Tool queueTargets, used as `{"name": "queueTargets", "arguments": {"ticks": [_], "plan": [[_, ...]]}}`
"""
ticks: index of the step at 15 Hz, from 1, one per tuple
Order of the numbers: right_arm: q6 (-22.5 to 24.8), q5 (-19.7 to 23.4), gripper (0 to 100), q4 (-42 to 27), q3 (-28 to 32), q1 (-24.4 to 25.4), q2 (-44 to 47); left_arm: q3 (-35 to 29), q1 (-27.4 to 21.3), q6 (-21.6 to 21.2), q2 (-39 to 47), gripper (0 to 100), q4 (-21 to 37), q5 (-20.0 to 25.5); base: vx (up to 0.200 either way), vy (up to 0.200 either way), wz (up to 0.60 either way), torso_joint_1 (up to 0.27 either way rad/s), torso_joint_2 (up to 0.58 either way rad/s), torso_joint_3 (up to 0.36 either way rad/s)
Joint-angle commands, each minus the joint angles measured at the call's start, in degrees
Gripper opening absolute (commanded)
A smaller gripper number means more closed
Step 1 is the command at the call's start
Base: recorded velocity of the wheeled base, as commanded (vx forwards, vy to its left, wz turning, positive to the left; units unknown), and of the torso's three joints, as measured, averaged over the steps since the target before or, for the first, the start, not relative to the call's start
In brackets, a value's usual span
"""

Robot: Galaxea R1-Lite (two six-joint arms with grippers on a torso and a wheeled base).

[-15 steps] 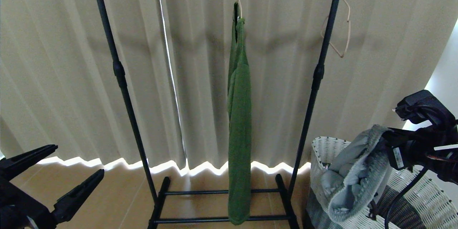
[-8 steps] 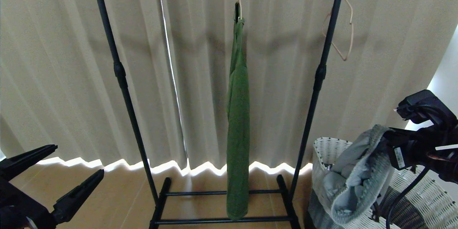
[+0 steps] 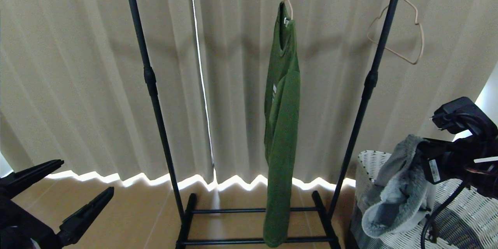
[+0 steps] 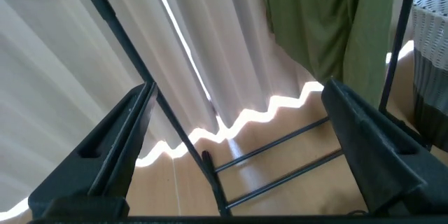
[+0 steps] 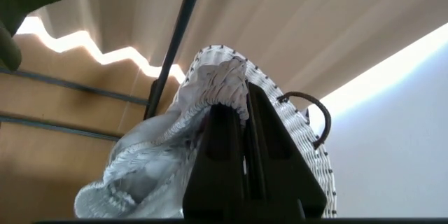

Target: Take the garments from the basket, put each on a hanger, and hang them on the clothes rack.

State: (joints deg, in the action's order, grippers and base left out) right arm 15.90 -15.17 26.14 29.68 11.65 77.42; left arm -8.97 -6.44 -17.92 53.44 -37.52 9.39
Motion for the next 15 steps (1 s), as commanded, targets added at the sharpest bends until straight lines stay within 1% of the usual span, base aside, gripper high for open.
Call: {"name": "queueTargets", "arguments": {"ticks": [1,3,4,7,10,12,15], "plan": [[0.0,1.5,0,0.1,-0.1,0.0,0.0,0.4,-0.5,0.1,0.3,100,0.1,0.1,0.0,0.0,0.0,0.0,0.0,0.0],[0.1,1.8,0,0.1,-0.5,0.9,-0.2,1.6,-1.6,0.3,1.4,100,0.1,1.5,0.0,0.0,0.0,0.0,0.0,0.0],[0.1,1.8,0,0.1,-0.7,2.1,-0.3,1.9,-1.6,0.3,1.9,100,0.1,1.6,0.0,0.0,0.0,0.0,0.0,0.0],[0.0,1.8,0,0.1,-0.5,3.1,-0.8,3.0,-1.2,0.2,1.7,100,0.2,1.5,0.0,0.0,0.0,0.0,0.0,0.0],[0.0,1.9,0,0.1,-2.1,5.0,-3.2,2.5,-1.5,0.3,1.5,100,0.2,1.5,0.0,0.0,0.0,0.0,0.0,0.0],[0.0,2.1,0,0.1,-2.1,5.3,-4.6,1.7,-2.0,0.2,1.7,100,0.3,1.6,0.0,0.0,0.0,0.0,0.0,0.0],[-0.2,6.1,0,0.1,1.8,7.7,-6.4,-2.5,-10.5,0.7,5.2,100,0.3,1.4,0.0,0.0,0.0,0.0,0.0,0.0]]}}
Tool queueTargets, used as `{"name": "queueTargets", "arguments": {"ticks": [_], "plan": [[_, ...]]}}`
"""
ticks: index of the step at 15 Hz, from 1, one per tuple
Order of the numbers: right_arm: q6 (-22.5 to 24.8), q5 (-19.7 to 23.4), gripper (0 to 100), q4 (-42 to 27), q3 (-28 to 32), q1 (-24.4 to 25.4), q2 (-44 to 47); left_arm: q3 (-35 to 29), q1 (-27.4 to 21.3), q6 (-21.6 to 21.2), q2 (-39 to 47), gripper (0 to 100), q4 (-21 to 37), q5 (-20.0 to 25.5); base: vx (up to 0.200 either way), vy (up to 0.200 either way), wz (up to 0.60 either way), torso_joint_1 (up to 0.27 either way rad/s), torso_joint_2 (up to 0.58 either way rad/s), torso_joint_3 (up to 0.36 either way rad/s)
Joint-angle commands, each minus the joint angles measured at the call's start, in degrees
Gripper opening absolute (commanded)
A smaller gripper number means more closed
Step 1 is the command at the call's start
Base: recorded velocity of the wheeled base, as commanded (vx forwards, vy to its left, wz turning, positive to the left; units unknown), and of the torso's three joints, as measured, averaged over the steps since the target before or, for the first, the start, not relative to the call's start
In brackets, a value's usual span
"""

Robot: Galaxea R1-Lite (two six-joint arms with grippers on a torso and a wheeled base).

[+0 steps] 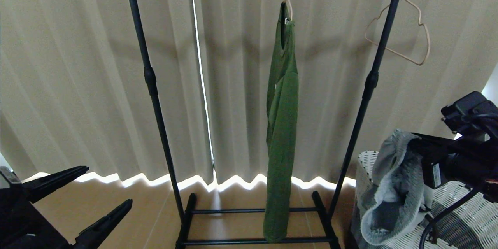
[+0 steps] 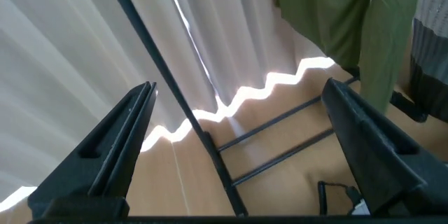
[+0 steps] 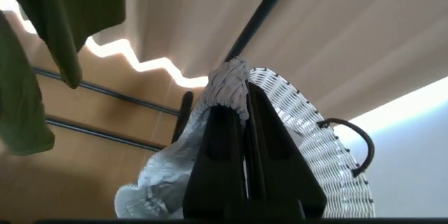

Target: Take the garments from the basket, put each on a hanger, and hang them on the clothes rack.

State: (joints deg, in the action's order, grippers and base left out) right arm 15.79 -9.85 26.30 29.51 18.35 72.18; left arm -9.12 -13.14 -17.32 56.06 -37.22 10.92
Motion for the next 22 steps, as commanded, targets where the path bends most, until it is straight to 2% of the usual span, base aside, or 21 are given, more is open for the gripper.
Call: {"name": "queueTargets", "arguments": {"ticks": [1,3,4,6,8,11,12,13,14,18,22], "plan": [[-0.1,1.4,0,-0.2,3.9,2.4,-1.2,-4.2,-6.3,0.2,4.8,100,0.0,-0.1,0.0,0.0,0.0,0.0,0.0,0.0],[-0.8,1.5,0,-0.5,7.8,6.4,-1.0,-7.9,-11.4,0.7,9.9,100,0.0,-0.3,0.0,0.0,0.0,0.0,0.0,0.0],[-0.9,1.5,0,-0.5,8.4,7.1,-0.8,-8.5,-12.1,1.0,10.6,100,0.0,-0.3,0.0,0.0,0.0,0.0,0.0,0.0],[-1.4,1.7,0,-0.7,13.3,14.5,-0.1,-12.7,-19.9,4.2,18.1,100,-0.2,-0.8,0.0,0.0,0.0,0.0,0.0,0.0],[-3.6,1.9,0,-0.6,15.2,19.4,0.8,-16.0,-25.0,7.1,23.3,100,-0.3,-3.0,0.0,0.0,0.0,0.0,0.0,0.0],[-4.7,5.0,0,-0.6,18.5,21.5,0.4,-20.3,-32.9,12.0,29.3,100,-0.3,-6.2,0.0,0.0,0.0,0.0,0.0,0.0],[-4.7,5.0,0,-0.6,18.5,21.5,0.4,-20.3,-32.9,12.0,29.3,100,-0.3,-6.2,0.0,0.0,0.0,0.0,0.0,0.0],[-4.7,6.3,0,-0.6,18.9,22.3,-0.4,-23.3,-37.7,15.0,33.3,100,-0.4,-8.2,0.0,0.0,0.0,0.0,0.0,0.0],[-4.7,6.3,0,-0.5,18.9,23.6,-1.0,-25.4,-39.9,16.7,35.7,100,-0.4,-9.0,0.0,0.0,0.0,0.0,0.0,0.0],[-4.7,6.4,0,-0.1,19.3,27.5,-2.3,-31.6,-43.8,22.0,41.1,100,-0.5,-9.6,0.0,0.0,0.0,0.0,0.0,0.0],[-4.6,6.4,0,-0.8,19.2,28.2,-4.6,-36.8,-44.3,27.1,48.0,100,-0.5,-17.4,0.0,0.0,0.0,0.0,0.0,0.0]]}}
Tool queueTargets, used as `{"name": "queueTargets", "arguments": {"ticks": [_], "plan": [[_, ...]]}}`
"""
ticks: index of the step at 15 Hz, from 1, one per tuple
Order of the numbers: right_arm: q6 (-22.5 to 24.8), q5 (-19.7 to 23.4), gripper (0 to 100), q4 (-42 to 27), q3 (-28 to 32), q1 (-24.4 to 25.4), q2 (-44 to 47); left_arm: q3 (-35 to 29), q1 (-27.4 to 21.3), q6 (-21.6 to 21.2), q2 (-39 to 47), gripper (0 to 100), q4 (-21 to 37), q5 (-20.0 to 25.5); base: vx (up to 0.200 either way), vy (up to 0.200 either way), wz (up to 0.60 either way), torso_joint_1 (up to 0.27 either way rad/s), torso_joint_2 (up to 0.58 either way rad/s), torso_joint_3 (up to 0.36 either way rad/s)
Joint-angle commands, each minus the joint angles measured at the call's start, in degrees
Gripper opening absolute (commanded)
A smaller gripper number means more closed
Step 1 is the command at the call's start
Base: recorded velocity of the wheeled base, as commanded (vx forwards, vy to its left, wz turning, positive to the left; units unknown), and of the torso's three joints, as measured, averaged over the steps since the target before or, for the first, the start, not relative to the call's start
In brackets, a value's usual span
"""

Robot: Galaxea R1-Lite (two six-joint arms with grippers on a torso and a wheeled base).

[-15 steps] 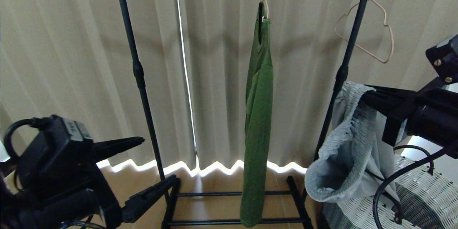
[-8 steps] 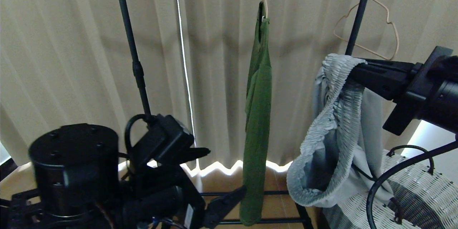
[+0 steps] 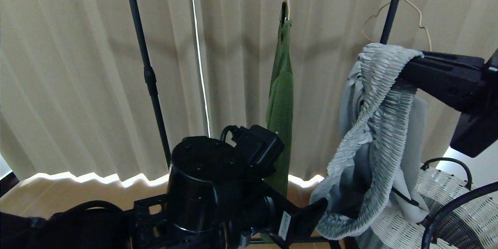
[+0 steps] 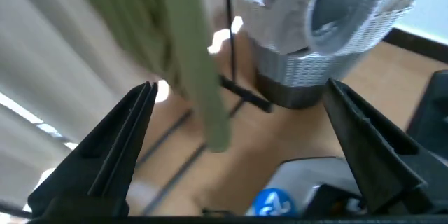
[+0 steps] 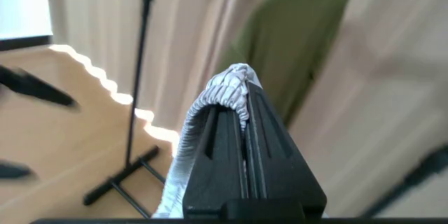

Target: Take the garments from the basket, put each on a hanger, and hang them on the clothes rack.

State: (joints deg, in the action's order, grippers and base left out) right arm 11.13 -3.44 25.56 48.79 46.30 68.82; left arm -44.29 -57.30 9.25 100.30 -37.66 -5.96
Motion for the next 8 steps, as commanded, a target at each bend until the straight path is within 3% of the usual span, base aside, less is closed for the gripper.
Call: {"name": "queueTargets", "arguments": {"ticks": [1,8], "plan": [[0.0,0.0,0,-0.2,-0.4,0.3,-1.8,-1.9,-0.1,1.4,4.7,100,0.0,-1.2,0.0,0.0,0.0,0.0,0.0,0.0],[0.0,0.0,0,-0.2,-1.4,0.3,-3.5,-2.8,0.3,5.2,9.4,100,-2.9,-1.4,0.0,0.0,0.0,0.0,0.0,0.0]]}}
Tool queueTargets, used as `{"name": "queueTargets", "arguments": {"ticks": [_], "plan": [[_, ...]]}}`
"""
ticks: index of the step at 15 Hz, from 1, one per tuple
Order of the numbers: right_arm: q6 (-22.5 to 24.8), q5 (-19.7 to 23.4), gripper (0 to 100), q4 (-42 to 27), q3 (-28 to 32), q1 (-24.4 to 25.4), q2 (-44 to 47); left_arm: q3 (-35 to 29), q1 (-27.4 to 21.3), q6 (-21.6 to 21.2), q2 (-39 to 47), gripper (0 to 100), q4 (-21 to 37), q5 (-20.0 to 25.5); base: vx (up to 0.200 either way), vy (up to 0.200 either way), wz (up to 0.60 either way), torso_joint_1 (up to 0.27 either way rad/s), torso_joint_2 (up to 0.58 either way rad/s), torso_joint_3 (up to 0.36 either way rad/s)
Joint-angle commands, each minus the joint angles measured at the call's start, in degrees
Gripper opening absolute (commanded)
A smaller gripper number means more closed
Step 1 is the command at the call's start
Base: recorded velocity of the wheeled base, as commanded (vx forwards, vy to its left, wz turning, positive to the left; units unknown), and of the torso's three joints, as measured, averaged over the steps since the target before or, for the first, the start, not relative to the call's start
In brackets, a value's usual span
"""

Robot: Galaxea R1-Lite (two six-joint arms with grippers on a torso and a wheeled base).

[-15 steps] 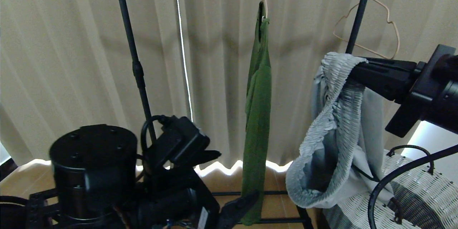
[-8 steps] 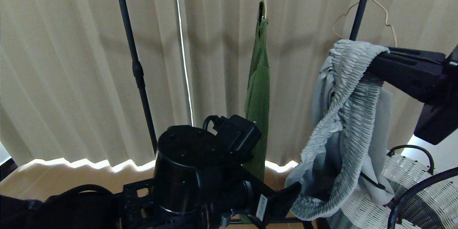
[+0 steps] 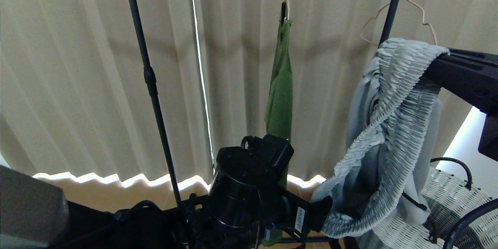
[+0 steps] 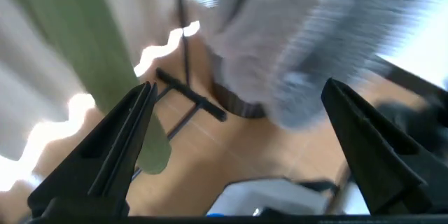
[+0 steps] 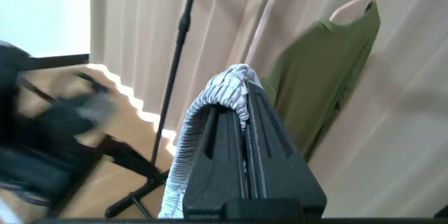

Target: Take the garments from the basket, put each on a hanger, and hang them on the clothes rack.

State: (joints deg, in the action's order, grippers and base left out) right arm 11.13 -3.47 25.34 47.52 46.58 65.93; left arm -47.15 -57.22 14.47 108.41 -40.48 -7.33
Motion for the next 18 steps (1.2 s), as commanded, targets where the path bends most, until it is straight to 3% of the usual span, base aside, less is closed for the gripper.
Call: {"name": "queueTargets", "arguments": {"ticks": [1,4,6,9,13,15,16,18], "plan": [[0.0,0.0,0,0.1,-0.1,0.0,-0.8,0.7,0.5,0.0,1.2,0,-0.1,-0.1,0.0,0.0,0.0,0.0,0.0,0.0],[0.0,-0.1,0,0.1,-0.1,-1.2,-1.0,1.6,2.5,-2.3,0.3,0,-0.1,-2.0,0.0,0.0,0.0,0.0,0.0,0.0],[-0.1,0.0,0,0.2,-1.9,-5.5,-1.3,6.5,3.8,-5.9,-3.9,0,-0.3,-8.1,0.0,0.0,0.0,0.0,0.0,0.0],[-0.1,0.0,0,0.3,-3.2,-7.9,-0.2,11.1,7.7,-7.2,-12.7,0,0.1,-8.0,0.0,0.0,0.0,0.0,0.0,0.0],[-0.1,0.0,0,0.9,-3.0,-8.0,3.6,9.9,20.7,-13.8,-26.3,0,6.7,-7.9,0.0,0.0,0.0,0.0,0.0,0.0],[-0.1,-0.1,0,1.0,-2.5,-8.0,4.9,8.2,23.6,-15.6,-28.2,0,8.5,-7.9,0.0,0.0,0.0,0.0,0.0,0.0],[-0.1,-0.1,0,2.6,-1.8,-8.0,6.9,5.8,28.9,-18.4,-30.5,0,9.4,-8.0,0.0,0.0,0.0,0.0,0.0,0.0],[0.0,-0.1,0,5.9,-0.9,-8.4,9.0,3.2,33.7,-19.0,-31.6,0,9.4,-7.9,0.0,0.0,0.0,0.0,0.0,0.0]]}}
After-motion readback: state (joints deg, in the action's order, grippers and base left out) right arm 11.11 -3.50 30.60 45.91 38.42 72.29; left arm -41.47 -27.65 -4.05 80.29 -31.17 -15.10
